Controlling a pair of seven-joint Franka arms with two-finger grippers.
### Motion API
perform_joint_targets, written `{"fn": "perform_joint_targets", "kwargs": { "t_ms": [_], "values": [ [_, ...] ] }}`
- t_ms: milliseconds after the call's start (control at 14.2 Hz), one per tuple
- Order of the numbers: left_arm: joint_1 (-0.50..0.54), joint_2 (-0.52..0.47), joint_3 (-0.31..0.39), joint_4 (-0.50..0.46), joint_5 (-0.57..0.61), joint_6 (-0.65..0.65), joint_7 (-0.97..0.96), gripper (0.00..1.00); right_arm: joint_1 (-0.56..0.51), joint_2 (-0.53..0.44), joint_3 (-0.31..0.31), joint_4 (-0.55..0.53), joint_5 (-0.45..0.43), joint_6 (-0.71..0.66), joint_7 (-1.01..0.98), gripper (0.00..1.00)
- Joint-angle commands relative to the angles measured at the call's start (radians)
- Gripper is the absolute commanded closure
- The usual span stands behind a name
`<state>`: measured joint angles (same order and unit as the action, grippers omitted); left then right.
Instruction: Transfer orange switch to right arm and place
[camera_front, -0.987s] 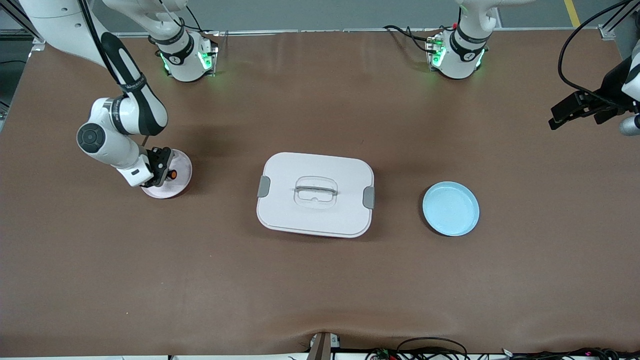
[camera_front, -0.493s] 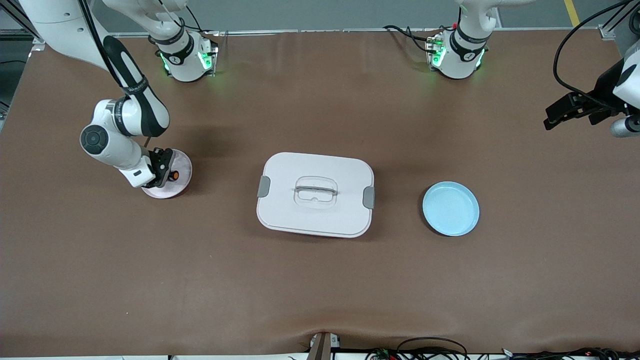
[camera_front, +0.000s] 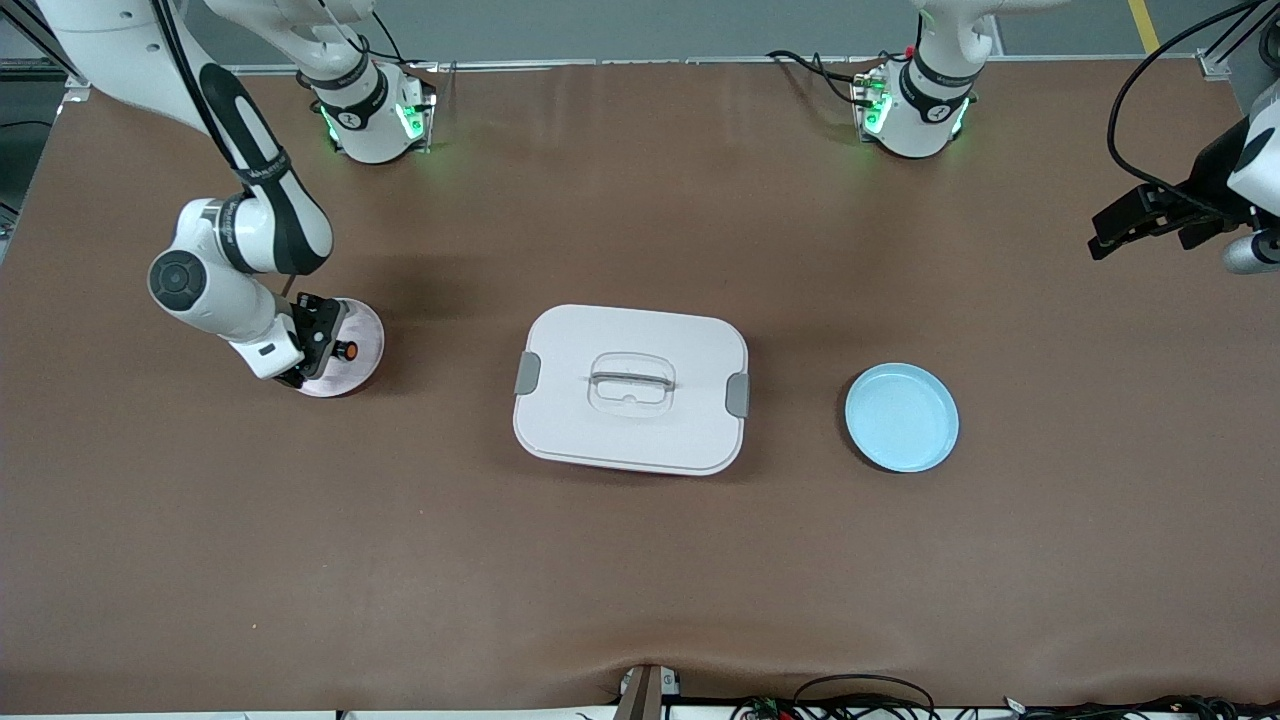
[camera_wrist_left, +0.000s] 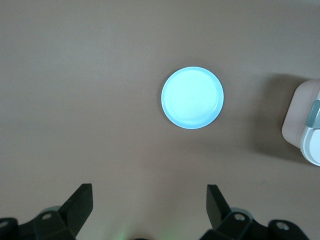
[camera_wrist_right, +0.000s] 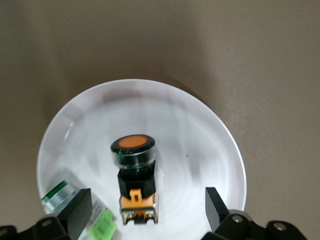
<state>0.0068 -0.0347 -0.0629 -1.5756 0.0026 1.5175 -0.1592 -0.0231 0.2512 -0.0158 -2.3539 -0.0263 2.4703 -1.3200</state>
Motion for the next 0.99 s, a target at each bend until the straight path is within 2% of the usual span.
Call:
{"fn": "perform_joint_targets", "kwargs": {
  "t_ms": [0, 282, 634, 916],
  "values": [
    [0.01, -0.008, -0.005, -0.003, 0.007, 0.007, 0.015, 0.0, -0.001, -0.079, 0.002, 0.068, -0.015, -0.179, 0.127, 0.0],
    [0.01, 0.012, -0.003, 0.029, 0.007, 0.007, 0.012, 0.0, -0.015, -0.095, 0.0, 0.206, -0.017, -0.384, 0.486, 0.0],
    [0.012, 0.032, 0.005, 0.066, 0.007, 0.001, 0.012, 0.0, -0.053, -0.095, 0.0, 0.263, -0.015, -0.395, 1.109, 0.0],
    [0.01, 0.027, 0.003, 0.055, 0.007, -0.007, -0.003, 0.0, -0.077, -0.087, 0.002, 0.324, 0.0, -0.373, 1.182, 0.0]
  ]
}}
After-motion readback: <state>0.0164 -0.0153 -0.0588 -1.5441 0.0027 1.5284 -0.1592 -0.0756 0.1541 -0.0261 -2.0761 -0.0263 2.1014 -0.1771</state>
